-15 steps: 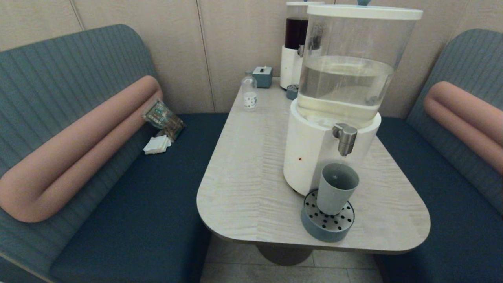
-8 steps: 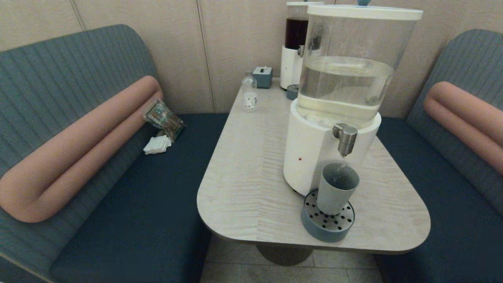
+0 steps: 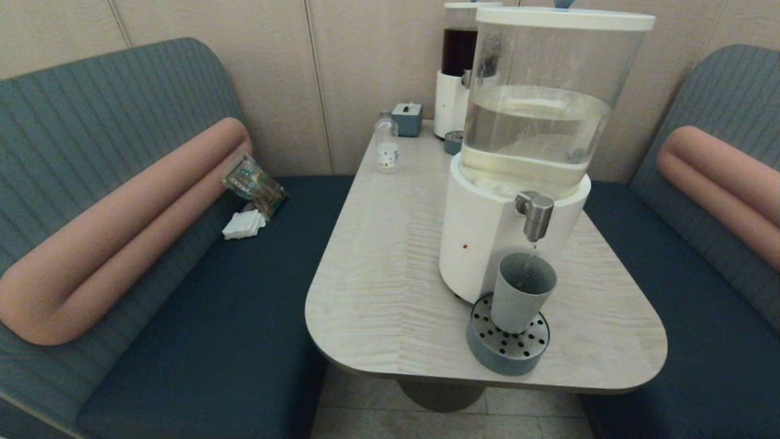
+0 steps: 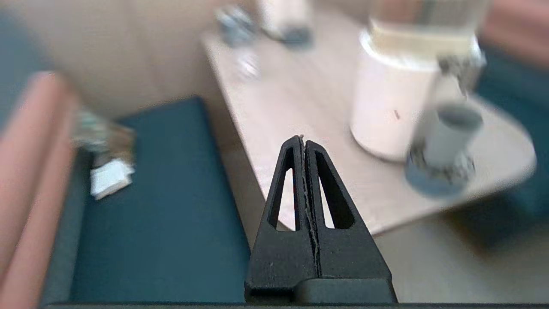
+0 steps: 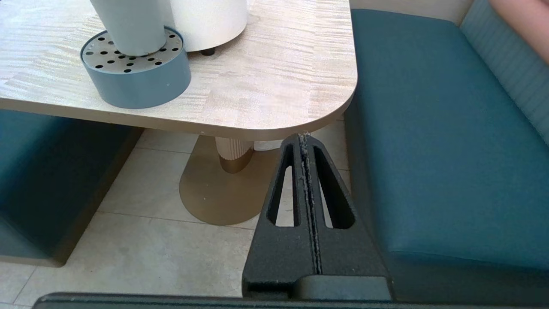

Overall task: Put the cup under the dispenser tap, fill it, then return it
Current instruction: Turn off the faucet

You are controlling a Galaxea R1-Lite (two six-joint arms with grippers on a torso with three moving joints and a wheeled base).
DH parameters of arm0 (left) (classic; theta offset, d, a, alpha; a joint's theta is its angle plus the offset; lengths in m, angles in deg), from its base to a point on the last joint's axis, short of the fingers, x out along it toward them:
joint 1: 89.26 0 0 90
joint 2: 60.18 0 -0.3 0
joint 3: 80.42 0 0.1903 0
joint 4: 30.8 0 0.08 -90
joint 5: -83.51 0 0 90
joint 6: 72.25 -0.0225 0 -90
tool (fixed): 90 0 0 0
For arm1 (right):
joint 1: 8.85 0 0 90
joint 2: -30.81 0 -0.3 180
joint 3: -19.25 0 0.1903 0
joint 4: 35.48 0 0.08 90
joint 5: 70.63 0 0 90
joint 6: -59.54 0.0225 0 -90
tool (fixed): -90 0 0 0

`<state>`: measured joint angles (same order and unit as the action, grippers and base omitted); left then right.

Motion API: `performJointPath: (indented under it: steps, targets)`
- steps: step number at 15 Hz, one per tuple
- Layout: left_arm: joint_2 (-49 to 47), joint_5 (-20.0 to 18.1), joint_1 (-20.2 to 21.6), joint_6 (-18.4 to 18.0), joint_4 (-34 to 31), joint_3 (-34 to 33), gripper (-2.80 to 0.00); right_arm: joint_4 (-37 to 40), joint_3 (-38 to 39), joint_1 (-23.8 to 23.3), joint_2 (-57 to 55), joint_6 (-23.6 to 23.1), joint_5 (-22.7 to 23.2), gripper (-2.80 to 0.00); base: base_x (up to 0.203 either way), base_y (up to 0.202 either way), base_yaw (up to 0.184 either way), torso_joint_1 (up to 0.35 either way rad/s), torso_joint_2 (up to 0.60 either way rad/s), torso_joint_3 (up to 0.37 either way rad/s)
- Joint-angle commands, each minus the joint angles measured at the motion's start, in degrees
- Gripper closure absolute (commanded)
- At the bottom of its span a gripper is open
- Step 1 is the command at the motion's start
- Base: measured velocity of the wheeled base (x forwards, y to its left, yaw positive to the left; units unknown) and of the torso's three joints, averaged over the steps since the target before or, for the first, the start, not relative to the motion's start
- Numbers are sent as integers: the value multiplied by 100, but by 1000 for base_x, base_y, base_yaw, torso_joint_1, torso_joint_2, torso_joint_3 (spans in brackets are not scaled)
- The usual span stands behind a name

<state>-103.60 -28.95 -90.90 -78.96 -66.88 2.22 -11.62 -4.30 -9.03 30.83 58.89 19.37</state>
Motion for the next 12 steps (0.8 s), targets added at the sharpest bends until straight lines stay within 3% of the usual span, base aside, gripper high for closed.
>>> performJointPath:
  steps: [1,3,5,7,12]
  targets:
    - [-2125,-339,-184,-968,-765,1372,0,-4,1,1,-2,-3,0,0,0,0,0,0,0,0]
    - [-3111,-357,-490,-1868,-1299,2284,0,3,1,1,-2,-4,0,0,0,0,0,0,0,0]
    - [-3952,-33,-1271,-2230,-1571,3115,0,1,1,1,-2,-4,0,0,0,0,0,0,0,0]
    - [-4698,590,-2235,-2189,-1547,3746,0,4,1,1,-2,-4,0,0,0,0,0,0,0,0]
    - [-6498,1735,-3917,-1949,-708,5083,0,-5,1,1,-2,-4,0,0,0,0,0,0,0,0]
